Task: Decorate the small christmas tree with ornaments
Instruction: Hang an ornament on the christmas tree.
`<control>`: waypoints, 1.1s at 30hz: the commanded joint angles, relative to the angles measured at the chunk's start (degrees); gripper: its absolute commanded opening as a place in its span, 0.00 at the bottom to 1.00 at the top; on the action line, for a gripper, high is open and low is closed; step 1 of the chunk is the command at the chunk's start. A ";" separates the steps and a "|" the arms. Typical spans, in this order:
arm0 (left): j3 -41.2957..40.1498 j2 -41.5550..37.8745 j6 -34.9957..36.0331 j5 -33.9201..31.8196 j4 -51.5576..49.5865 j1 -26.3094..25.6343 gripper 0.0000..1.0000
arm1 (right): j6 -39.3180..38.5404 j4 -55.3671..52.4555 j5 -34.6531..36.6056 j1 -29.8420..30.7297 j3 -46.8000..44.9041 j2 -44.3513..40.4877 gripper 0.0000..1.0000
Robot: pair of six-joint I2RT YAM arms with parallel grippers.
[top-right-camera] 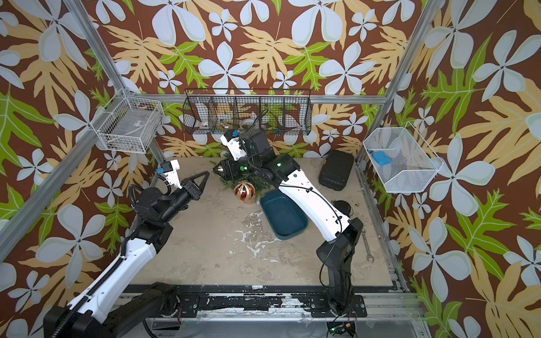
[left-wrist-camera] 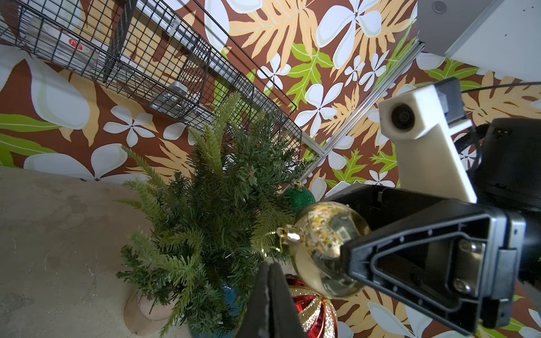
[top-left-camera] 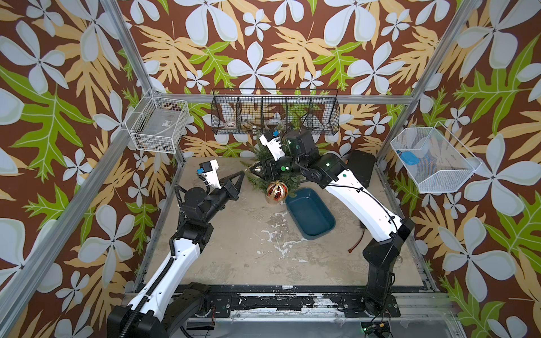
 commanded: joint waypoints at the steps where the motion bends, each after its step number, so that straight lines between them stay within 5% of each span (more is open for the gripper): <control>1: 0.29 0.85 0.31 0.43 0.93 0.06 0.00 | -0.05 0.40 0.92 -0.15 0.17 0.13 0.59; 33: -1.75 3.17 -4.25 5.17 6.98 0.08 0.00 | -0.08 0.92 1.40 -1.47 -4.06 -3.06 0.59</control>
